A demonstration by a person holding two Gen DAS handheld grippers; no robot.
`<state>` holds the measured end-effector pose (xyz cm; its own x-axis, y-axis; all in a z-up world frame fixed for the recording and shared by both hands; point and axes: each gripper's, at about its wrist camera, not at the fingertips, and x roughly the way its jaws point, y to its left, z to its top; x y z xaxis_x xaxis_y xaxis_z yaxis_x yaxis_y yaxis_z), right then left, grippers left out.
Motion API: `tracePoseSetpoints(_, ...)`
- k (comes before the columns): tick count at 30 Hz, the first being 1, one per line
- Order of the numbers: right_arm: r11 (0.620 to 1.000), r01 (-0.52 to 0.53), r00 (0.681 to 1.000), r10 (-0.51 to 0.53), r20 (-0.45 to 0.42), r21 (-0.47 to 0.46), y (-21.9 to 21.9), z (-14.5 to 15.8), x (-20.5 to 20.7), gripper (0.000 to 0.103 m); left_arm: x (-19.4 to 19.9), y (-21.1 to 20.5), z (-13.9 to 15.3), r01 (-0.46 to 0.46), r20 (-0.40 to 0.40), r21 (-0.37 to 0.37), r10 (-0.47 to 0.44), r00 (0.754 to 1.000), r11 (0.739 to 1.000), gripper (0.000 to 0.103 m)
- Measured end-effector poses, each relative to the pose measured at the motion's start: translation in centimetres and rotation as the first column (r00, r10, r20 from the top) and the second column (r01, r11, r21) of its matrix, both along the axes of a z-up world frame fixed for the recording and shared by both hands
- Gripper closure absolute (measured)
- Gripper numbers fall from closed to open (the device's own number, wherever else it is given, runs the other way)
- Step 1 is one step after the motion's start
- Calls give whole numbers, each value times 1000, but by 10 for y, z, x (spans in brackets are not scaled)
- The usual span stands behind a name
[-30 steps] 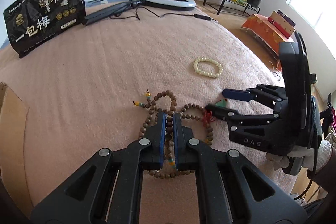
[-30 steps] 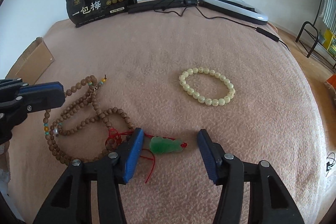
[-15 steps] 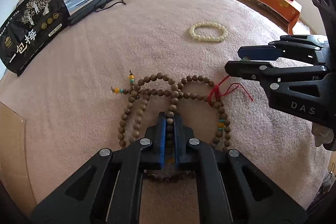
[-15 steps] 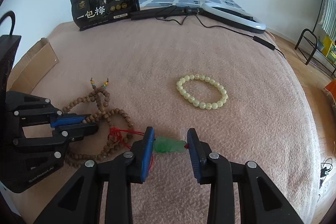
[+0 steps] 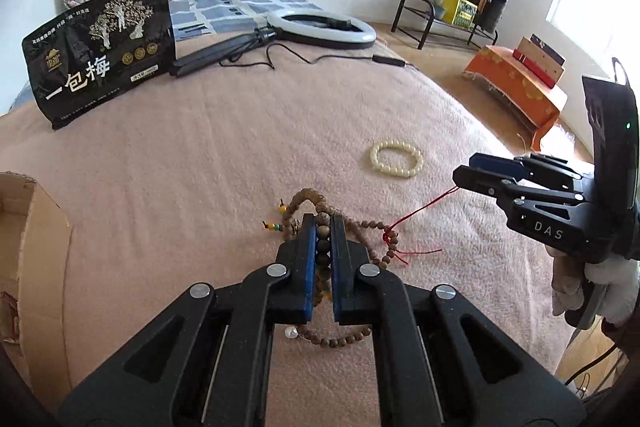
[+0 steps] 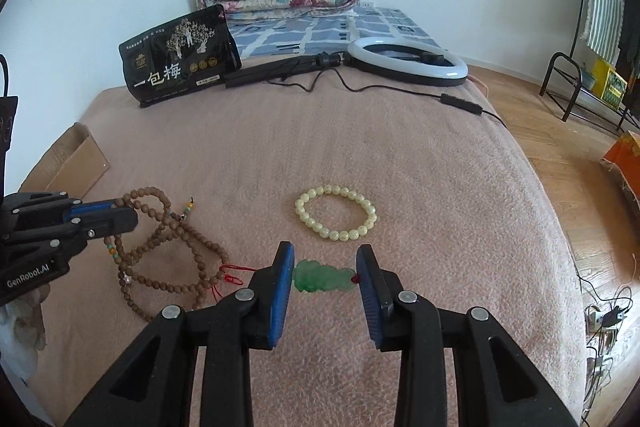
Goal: Organize jewelry
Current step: 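Lift the beads and jade pendant with both tools and carry them over the box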
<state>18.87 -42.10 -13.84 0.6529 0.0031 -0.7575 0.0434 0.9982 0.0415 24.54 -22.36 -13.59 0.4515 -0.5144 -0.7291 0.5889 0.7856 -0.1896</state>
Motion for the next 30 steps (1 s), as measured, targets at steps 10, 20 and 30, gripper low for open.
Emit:
tracePoseSetpoints(10, 1000, -16, 996, 16, 92, 1, 4, 54, -13, 71, 0, 34, 59, -54, 68, -102, 61, 996, 993, 99)
tracePoseSetpoints(20, 996, -91, 983, 88, 162, 13, 37, 103, -23, 71, -12, 73, 120, -88, 159, -172, 116, 980, 981, 99)
tracePoseSetpoints(30, 983, -184, 963, 176, 207, 20, 91, 141, -16, 71, -29, 134, 162, -161, 224, -183, 201, 954, 970, 99)
